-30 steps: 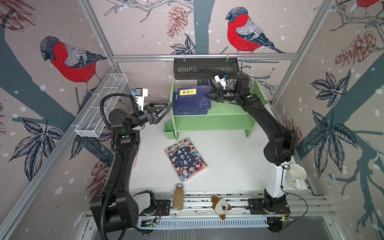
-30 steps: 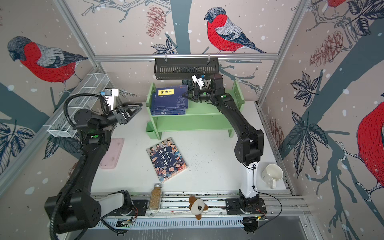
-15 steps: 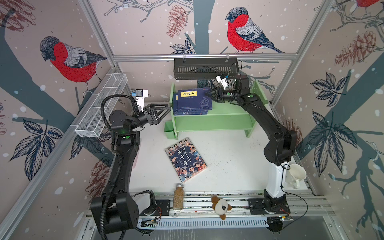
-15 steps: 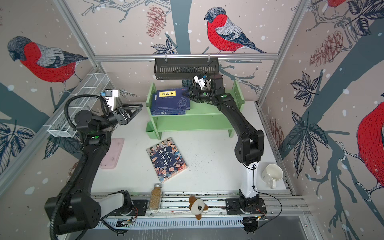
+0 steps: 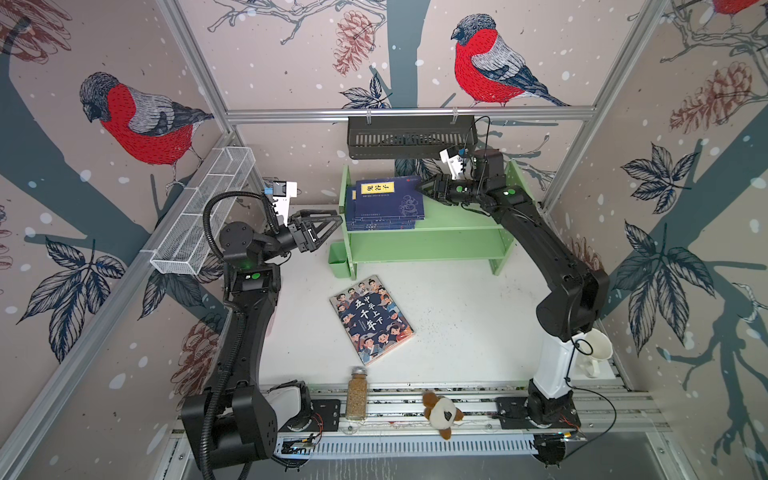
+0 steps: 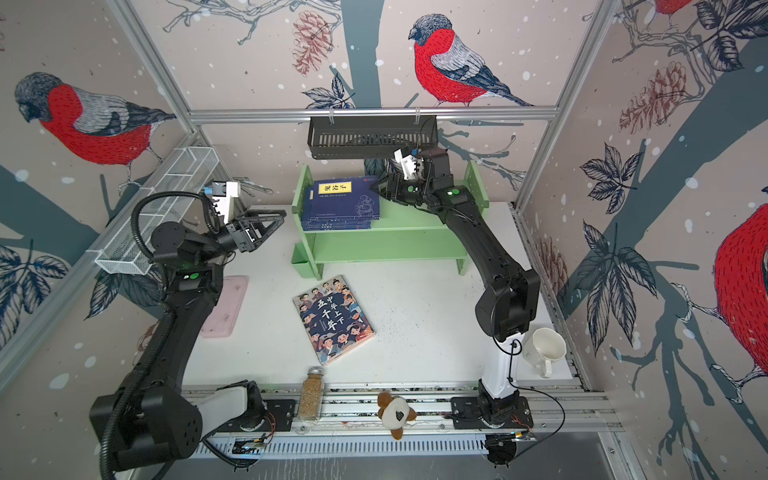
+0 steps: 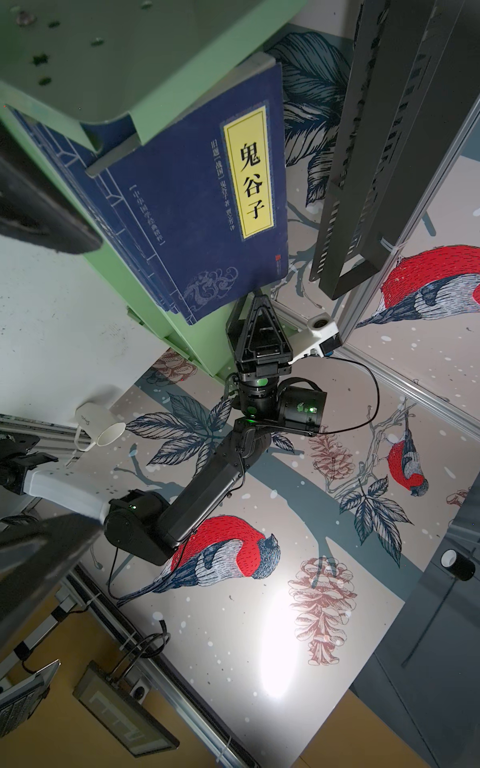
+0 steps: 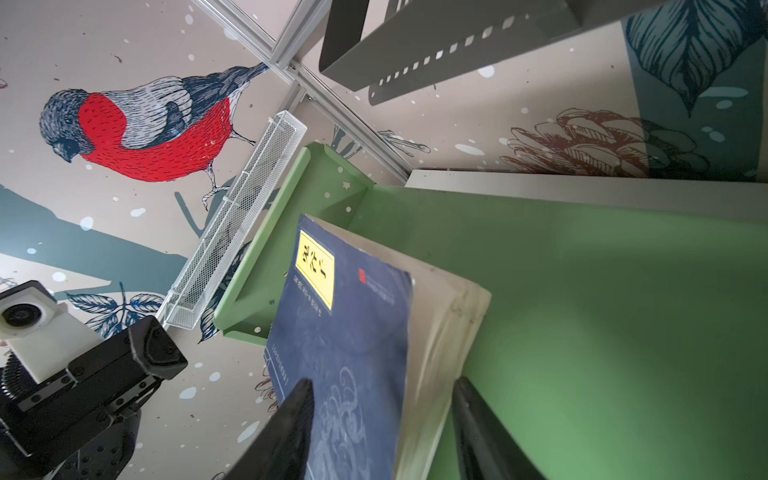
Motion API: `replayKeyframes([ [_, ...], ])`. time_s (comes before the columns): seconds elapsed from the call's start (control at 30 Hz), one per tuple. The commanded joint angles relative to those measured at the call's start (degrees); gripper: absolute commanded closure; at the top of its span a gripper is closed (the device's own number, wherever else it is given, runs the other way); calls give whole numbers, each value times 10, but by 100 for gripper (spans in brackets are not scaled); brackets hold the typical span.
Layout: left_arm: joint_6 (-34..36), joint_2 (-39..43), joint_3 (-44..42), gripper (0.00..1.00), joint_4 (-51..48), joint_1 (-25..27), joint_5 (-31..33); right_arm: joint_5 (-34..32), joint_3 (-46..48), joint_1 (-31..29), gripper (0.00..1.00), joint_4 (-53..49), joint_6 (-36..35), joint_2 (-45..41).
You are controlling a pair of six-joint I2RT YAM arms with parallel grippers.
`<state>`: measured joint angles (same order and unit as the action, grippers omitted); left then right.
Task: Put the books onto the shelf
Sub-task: 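Press the book flat onto the stack with the right gripper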
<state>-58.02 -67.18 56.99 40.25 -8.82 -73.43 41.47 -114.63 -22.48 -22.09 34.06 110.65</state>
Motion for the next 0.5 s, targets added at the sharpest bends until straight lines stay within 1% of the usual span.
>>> replayKeyframes([
  [0.0,6,1,-8,2,17,-1,-10,-23,7,-7,48,-5,-20,-7],
  [0.1,6,1,-9,2,16,-1,-10,-39,10,-11,50,-20,-30,-9],
  [0.23,6,1,-10,2,16,-1,-10,-40,24,-11,57,-17,-31,-15],
  [0.4,6,3,-13,2,15,-1,-8,-43,39,-11,69,-8,-31,-23],
  [0.47,6,4,-13,2,15,-1,-9,-46,43,-10,77,-6,-31,-25],
])
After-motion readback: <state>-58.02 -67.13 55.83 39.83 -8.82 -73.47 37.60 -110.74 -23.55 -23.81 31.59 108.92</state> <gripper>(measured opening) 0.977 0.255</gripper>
